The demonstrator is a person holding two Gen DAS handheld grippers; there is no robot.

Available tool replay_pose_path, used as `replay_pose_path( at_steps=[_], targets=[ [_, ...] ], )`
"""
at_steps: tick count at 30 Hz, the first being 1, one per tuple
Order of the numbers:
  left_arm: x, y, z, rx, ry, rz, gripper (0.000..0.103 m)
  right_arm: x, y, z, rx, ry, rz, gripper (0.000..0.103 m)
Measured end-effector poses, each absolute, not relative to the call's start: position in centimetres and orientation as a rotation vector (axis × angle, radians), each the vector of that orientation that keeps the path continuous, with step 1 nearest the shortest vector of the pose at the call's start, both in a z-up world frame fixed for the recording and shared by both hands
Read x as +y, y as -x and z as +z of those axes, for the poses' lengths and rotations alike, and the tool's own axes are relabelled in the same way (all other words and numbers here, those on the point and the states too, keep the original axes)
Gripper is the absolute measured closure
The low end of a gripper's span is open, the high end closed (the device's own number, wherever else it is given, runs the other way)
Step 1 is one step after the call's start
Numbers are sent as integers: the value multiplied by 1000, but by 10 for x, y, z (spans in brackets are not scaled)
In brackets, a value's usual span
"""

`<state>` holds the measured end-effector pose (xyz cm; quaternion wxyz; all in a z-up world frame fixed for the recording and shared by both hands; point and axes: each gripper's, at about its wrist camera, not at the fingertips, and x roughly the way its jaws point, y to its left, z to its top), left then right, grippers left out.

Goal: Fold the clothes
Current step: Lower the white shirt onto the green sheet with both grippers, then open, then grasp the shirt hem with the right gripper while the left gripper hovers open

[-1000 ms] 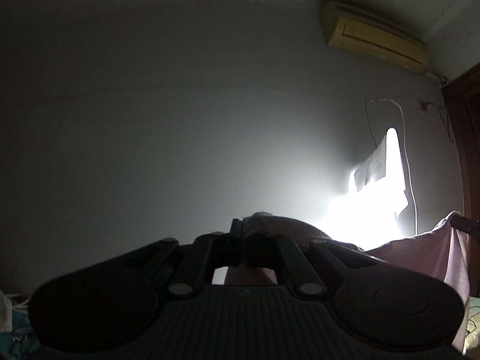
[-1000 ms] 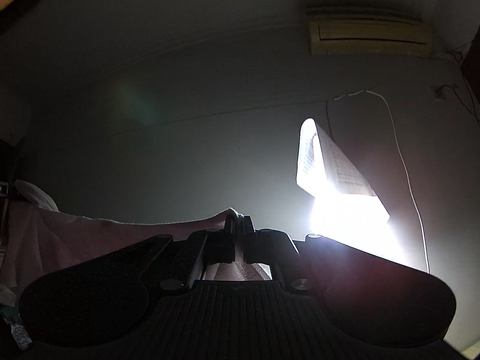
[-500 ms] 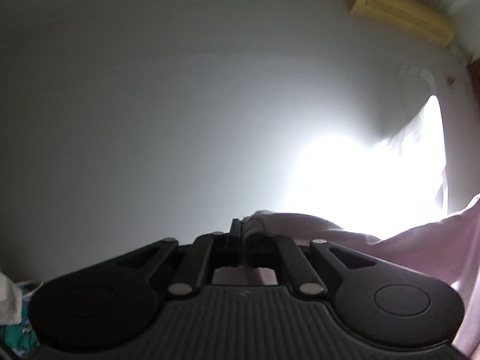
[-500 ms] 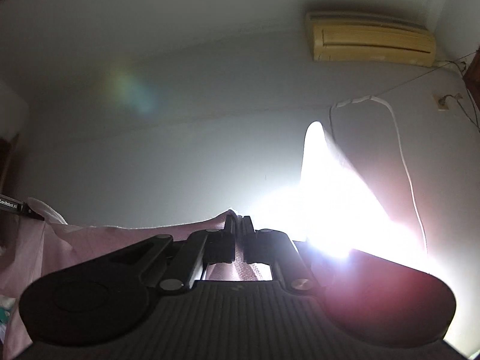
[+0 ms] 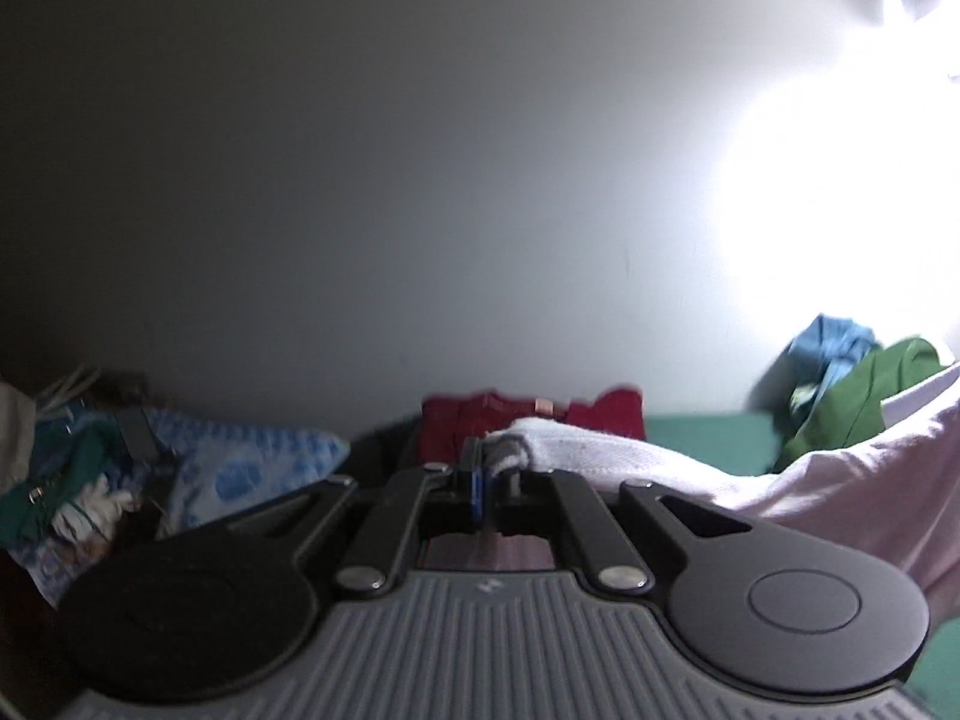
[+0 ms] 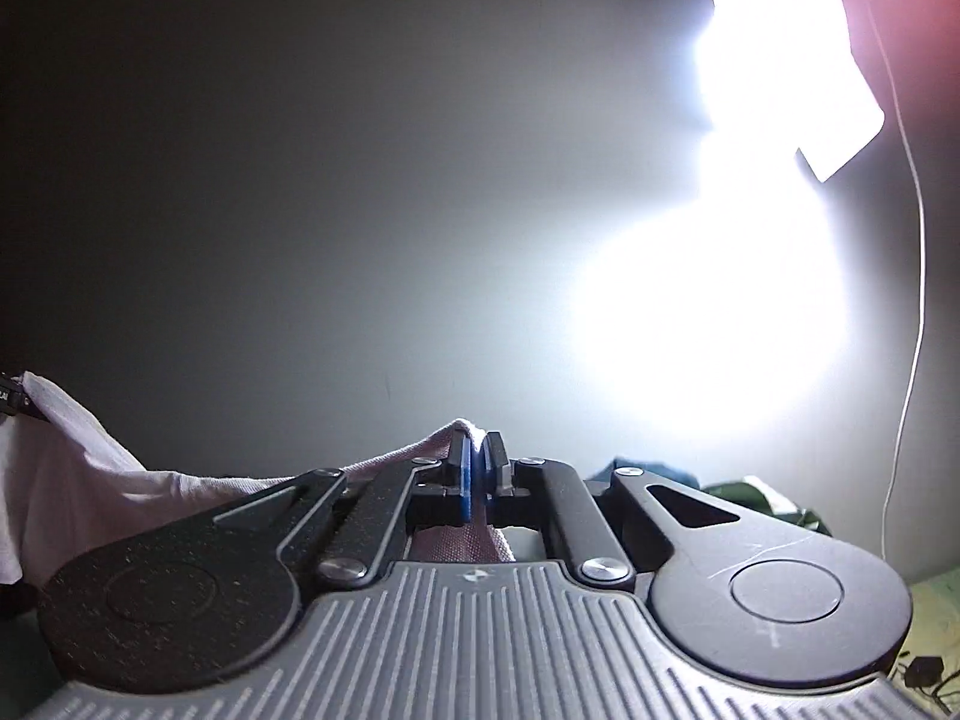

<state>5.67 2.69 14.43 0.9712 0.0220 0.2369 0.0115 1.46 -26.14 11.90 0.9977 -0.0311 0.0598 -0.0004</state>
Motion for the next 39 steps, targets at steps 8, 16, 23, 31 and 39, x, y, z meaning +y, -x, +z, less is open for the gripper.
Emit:
replay_pose_path(
  at_steps=[8,16,23,31,39],
  targets=[
    [15,-138,62,634,-98,51,100,-250,-96,44,312,112,-53,99],
    [13,-197,8,787,-123,58,91,-244,-140,-23,529,119,-79,87],
    [24,-188,-3,818,-109,-63,42,-268,-141,-21,589,11,-76,51],
    [39,-107,15,749,-161,-157,10,-272,-47,7,605,-38,56,46],
    [51,-12,-2,835,-149,-185,5,-225,28,-37,703,229,122,43]
  ],
)
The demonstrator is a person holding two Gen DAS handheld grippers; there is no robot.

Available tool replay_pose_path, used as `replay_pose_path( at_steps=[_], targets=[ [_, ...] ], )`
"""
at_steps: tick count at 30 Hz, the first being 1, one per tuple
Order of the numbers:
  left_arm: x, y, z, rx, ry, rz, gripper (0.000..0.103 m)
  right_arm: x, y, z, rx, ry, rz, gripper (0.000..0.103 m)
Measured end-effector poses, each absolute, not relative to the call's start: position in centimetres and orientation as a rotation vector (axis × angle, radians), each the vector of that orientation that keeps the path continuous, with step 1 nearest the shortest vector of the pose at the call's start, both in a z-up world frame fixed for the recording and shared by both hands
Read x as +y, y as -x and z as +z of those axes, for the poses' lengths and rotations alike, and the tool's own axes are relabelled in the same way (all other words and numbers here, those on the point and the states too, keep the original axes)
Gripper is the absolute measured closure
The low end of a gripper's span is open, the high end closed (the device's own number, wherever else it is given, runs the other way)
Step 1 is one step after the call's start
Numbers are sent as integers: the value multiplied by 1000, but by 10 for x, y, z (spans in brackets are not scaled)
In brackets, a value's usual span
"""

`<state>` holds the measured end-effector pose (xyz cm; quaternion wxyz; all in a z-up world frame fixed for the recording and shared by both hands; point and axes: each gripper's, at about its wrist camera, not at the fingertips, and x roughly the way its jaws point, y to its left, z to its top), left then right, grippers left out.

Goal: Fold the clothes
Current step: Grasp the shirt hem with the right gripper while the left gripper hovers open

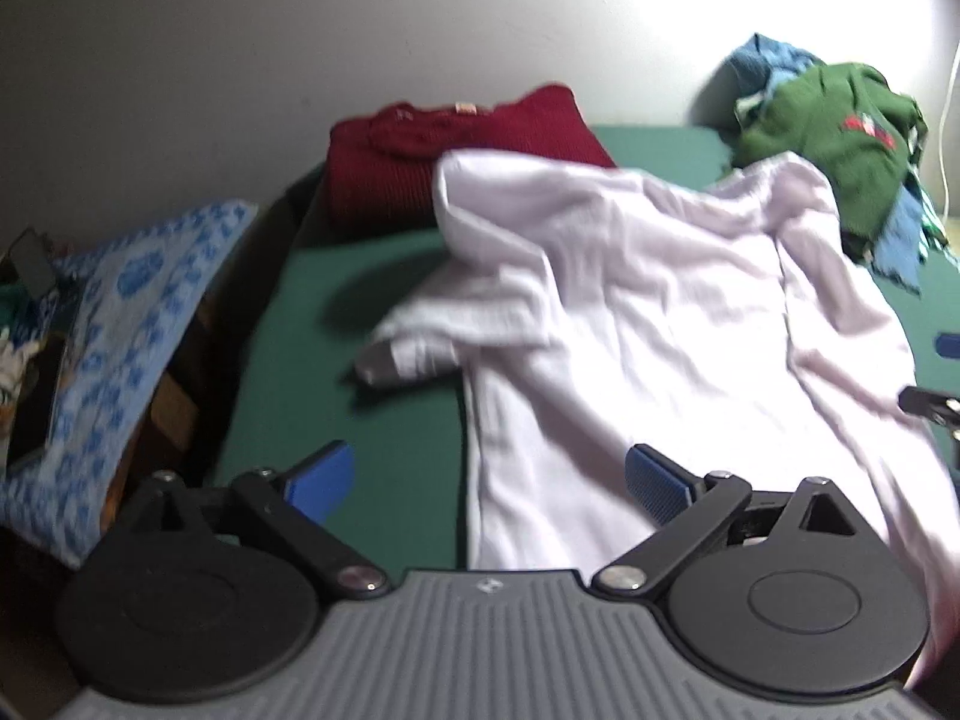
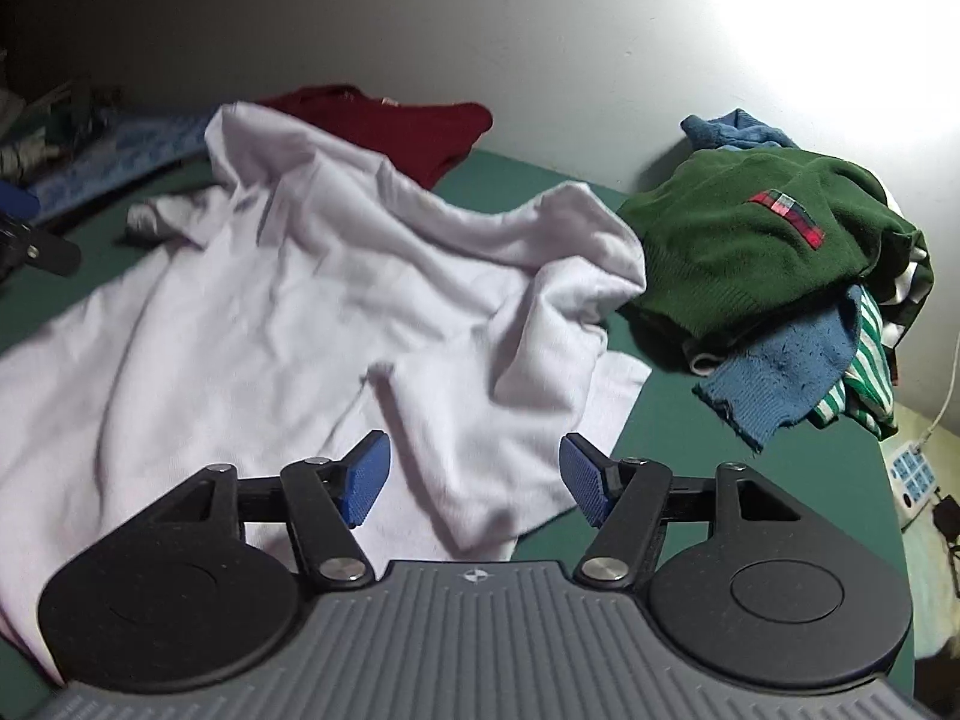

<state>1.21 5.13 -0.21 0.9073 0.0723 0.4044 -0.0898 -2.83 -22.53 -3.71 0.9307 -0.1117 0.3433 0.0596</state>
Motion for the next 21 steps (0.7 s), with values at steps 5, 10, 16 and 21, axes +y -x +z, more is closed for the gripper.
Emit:
replay_pose_path(
  at_steps=[5,10,16,21],
  targets=[
    [48,23,-18,901,-121,-228,5,-229,21,-55,737,198,70,58],
    [41,46,-23,905,-118,-245,5,-249,17,-50,729,119,27,91],
    [44,61,-20,905,-111,-239,2,-281,26,-23,641,68,-95,92],
    [47,71,-19,905,-113,-242,2,-321,29,-11,612,26,-230,92]
  ],
)
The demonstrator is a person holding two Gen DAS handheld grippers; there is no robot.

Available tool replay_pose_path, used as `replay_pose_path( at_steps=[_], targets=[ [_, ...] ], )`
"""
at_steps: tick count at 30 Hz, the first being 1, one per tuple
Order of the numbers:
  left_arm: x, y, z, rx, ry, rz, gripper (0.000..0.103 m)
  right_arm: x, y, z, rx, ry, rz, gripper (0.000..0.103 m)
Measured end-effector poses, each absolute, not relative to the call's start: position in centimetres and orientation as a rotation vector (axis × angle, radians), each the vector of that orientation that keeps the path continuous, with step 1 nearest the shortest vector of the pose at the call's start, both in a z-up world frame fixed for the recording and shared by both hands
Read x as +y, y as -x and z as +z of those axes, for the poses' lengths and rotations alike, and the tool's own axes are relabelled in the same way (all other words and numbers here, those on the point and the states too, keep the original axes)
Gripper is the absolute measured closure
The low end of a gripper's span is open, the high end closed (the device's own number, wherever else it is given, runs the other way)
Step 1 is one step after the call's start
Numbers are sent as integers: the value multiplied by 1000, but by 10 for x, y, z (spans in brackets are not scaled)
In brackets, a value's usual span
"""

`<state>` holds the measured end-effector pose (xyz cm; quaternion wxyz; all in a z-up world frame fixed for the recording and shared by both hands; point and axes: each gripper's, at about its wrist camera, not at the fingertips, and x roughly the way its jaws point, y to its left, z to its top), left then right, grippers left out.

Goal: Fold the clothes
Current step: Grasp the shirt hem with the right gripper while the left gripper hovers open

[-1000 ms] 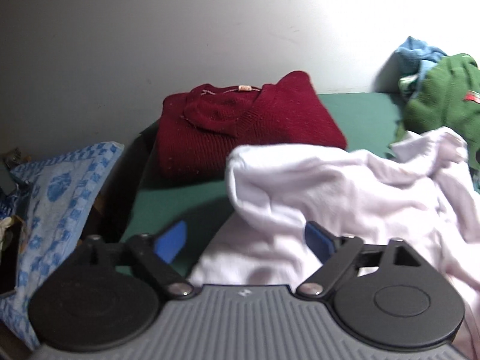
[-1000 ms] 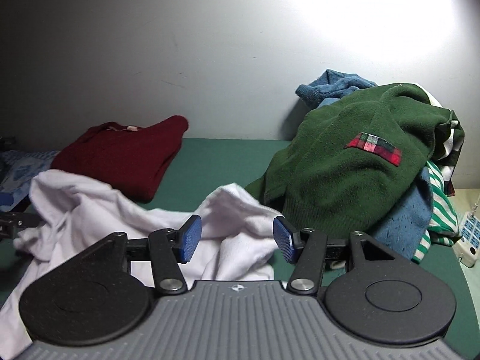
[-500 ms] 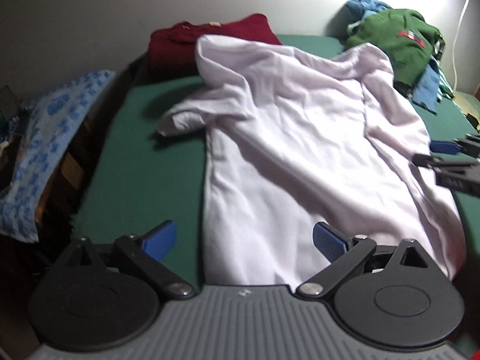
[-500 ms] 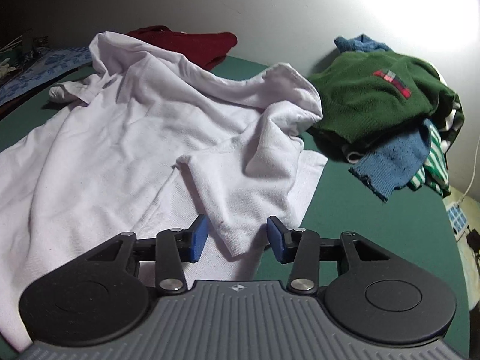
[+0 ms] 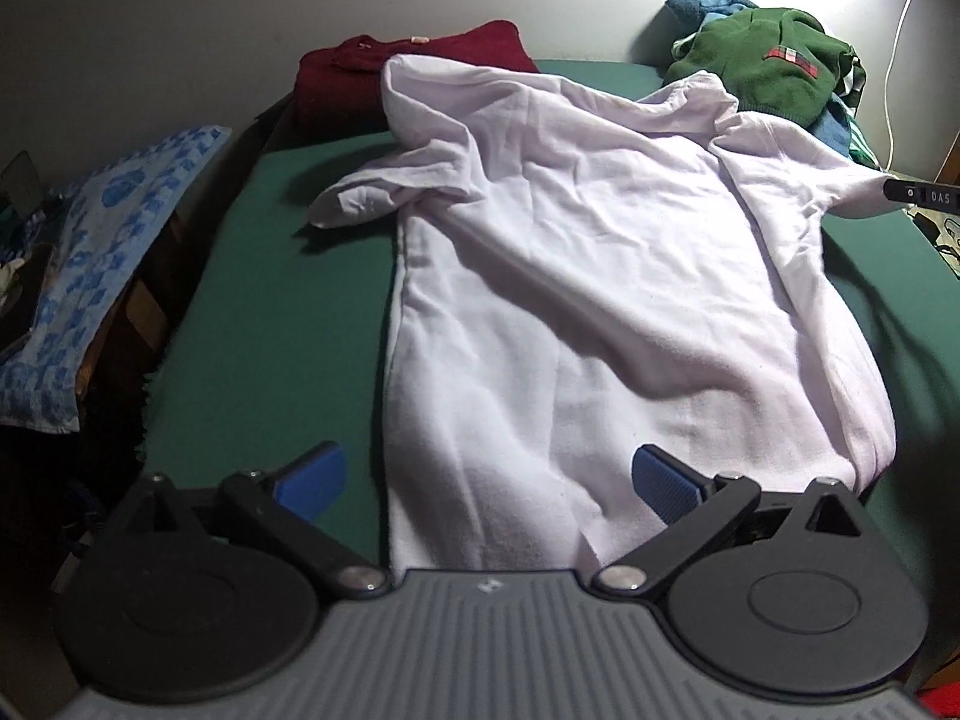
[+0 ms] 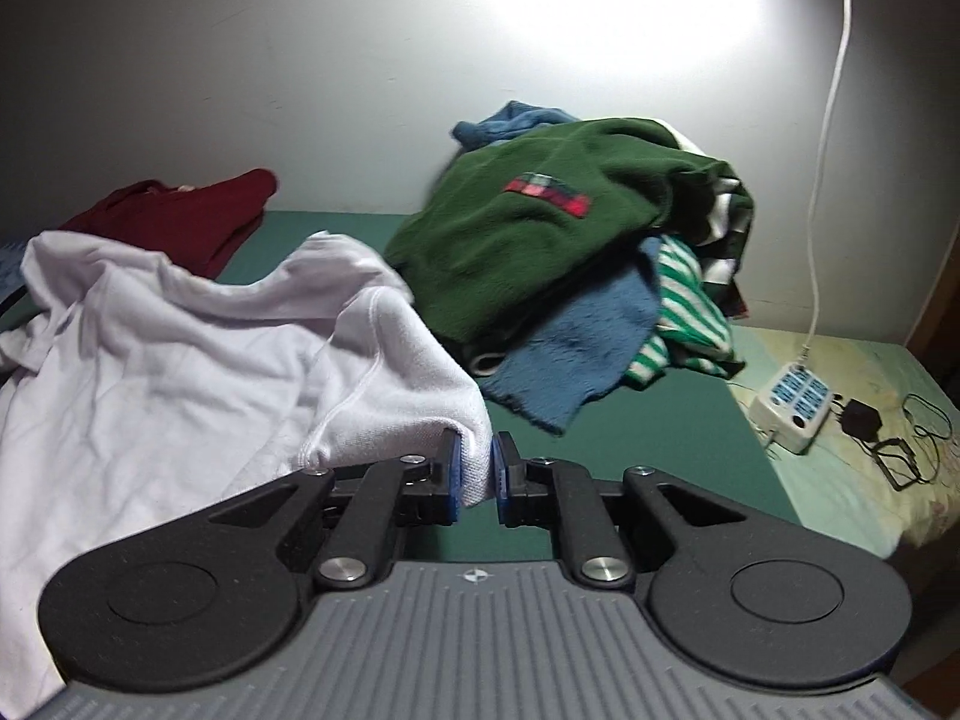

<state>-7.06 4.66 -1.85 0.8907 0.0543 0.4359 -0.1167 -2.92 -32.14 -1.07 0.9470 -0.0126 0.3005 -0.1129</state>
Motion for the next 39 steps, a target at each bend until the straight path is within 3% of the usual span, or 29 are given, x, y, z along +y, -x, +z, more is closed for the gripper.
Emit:
replay_pose_path(
  at_steps=[14,15,18,19,23,27,30,35,39],
  targets=[
    [50,90,-33,967,-97,-293,1,-381,10,-55,729,-7,-440,91],
    [51,88,-36,983,-84,-296,1,-380,10,-56,741,-6,-443,89],
    [58,85,-44,1019,-46,-285,1,-369,23,-43,753,1,-473,66],
    [62,86,-44,1020,-34,-287,1,-361,35,-33,730,-14,-453,63],
    [75,96,-39,1013,-7,-324,1,-317,91,0,711,-133,-166,59],
    [72,108,-42,1059,-21,-406,1,-247,137,-6,812,-152,210,50],
    [62,118,-46,1069,-69,-454,1,-206,147,-21,847,-136,285,49],
    [45,129,-55,1067,-165,-478,1,-201,125,-45,916,-342,211,48],
    [37,132,-62,1042,-242,-443,10,-201,123,-53,922,-391,110,52]
  ],
)
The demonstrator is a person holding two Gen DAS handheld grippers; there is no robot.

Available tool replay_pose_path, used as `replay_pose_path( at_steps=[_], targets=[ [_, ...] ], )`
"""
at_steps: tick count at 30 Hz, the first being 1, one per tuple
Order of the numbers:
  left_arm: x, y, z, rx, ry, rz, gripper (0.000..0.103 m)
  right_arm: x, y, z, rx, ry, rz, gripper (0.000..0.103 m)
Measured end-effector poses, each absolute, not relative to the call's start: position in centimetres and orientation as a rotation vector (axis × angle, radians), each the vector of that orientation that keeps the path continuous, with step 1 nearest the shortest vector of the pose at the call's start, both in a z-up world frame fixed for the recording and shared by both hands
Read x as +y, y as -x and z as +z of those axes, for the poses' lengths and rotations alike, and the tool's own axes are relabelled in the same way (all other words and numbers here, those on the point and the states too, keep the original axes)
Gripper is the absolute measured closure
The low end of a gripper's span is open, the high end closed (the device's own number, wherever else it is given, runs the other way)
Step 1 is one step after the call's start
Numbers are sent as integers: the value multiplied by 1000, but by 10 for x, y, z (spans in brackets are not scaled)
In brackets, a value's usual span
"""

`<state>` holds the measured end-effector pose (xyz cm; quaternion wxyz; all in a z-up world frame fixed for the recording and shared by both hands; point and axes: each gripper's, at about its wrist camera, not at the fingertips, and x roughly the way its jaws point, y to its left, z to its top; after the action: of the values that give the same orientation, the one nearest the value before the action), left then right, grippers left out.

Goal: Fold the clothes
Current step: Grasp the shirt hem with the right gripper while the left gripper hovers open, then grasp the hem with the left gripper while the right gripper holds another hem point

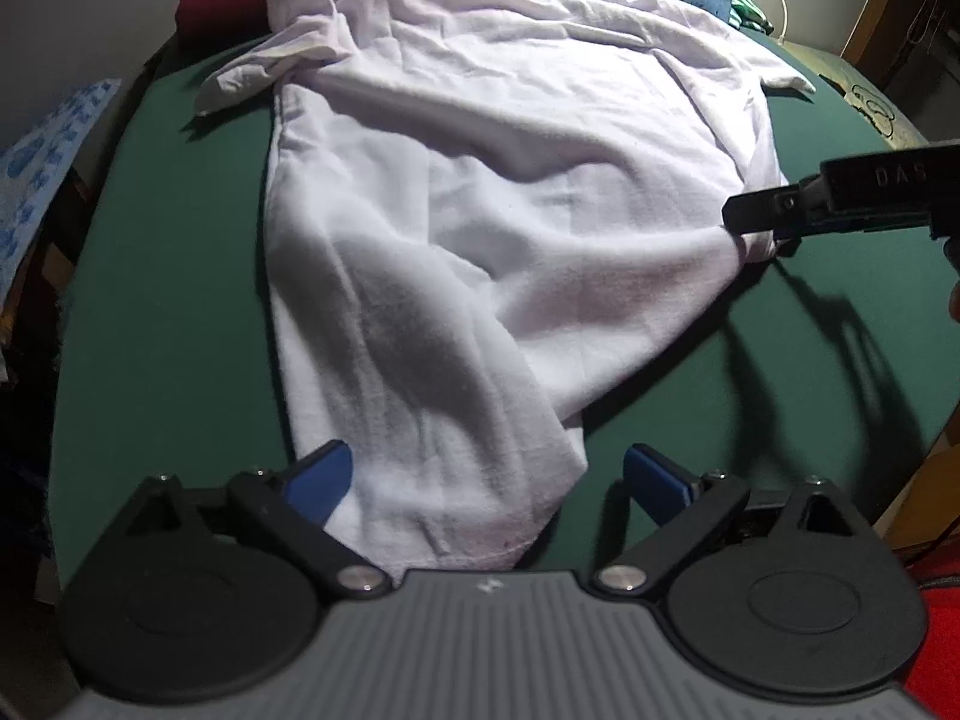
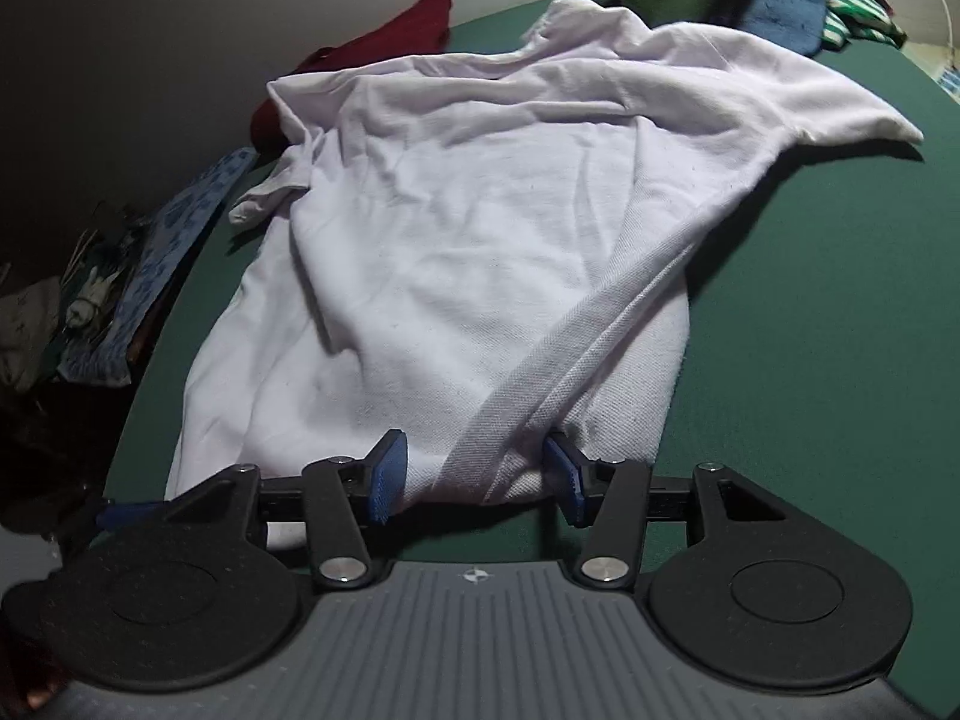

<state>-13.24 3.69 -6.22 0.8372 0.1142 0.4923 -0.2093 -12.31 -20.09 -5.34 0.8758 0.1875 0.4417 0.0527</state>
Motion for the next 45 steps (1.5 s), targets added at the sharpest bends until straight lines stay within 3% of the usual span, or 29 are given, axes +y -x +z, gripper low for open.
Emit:
replay_pose_path(
  at_steps=[2,3,5,6,7,8,13,15,20,22,24,25,27,31,32,33,34,36,45],
  targets=[
    [37,134,-60,1021,-250,-442,16,-202,125,-54,921,-395,79,70],
    [38,134,-59,1012,-250,-439,26,-204,127,-52,917,-389,72,90],
    [42,133,-55,999,-233,-428,51,-210,132,-47,908,-380,58,96],
    [44,131,-53,1002,-215,-433,75,-216,135,-44,899,-386,51,98],
    [47,129,-50,1005,-192,-438,87,-221,137,-41,891,-390,44,98],
    [50,128,-47,1009,-162,-444,90,-226,140,-37,883,-395,41,98],
    [63,133,-16,966,-57,-487,94,-249,154,-7,836,-359,31,98],
    [67,136,0,947,-37,-499,95,-260,161,7,818,-328,19,103],
    [78,143,35,902,34,-544,95,-297,176,32,829,-311,-23,100],
    [74,140,36,895,22,-534,95,-299,174,23,880,-366,1,87],
    [68,134,30,905,11,-518,96,-287,168,5,936,-454,62,82],
    [65,132,28,909,4,-511,96,-279,164,-3,961,-492,89,69],
    [60,129,25,912,-11,-505,96,-260,152,-19,991,-538,116,57],
    [55,129,29,895,-63,-488,96,-240,133,-42,1010,-586,34,47],
    [55,129,29,894,-87,-473,96,-239,130,-47,1013,-605,23,48],
    [54,129,28,894,-107,-461,96,-238,128,-51,1014,-618,17,55],
    [55,128,28,897,-121,-451,96,-238,127,-54,1012,-620,20,73],
    [58,129,27,906,-127,-443,96,-243,131,-45,997,-581,29,92],
    [72,154,64,850,-106,-482,96,-274,161,20,897,-316,71,99]
  ],
)
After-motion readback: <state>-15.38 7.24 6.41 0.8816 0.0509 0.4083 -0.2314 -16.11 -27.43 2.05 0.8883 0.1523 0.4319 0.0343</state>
